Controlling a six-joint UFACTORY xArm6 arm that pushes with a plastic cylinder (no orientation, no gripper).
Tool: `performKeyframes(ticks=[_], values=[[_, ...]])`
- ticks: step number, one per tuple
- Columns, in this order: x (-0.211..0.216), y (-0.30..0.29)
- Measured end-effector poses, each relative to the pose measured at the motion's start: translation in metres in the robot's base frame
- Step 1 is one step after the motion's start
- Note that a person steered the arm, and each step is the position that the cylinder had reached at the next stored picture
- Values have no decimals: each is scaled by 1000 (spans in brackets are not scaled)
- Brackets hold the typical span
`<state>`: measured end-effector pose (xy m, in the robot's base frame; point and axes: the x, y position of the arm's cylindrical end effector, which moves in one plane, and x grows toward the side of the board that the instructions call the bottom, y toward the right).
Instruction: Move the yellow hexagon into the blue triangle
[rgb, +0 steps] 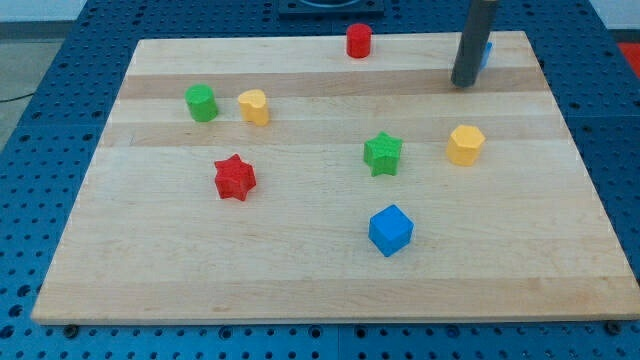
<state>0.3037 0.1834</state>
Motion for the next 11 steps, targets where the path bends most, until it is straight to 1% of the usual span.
performKeyframes(ticks=[1,2,3,4,5,6,7,8,10,11], values=[[-14,18],[-34,22],[-32,22],[11,40],[58,89],[161,85],[223,22],[216,-34],[145,-44],[121,-38]])
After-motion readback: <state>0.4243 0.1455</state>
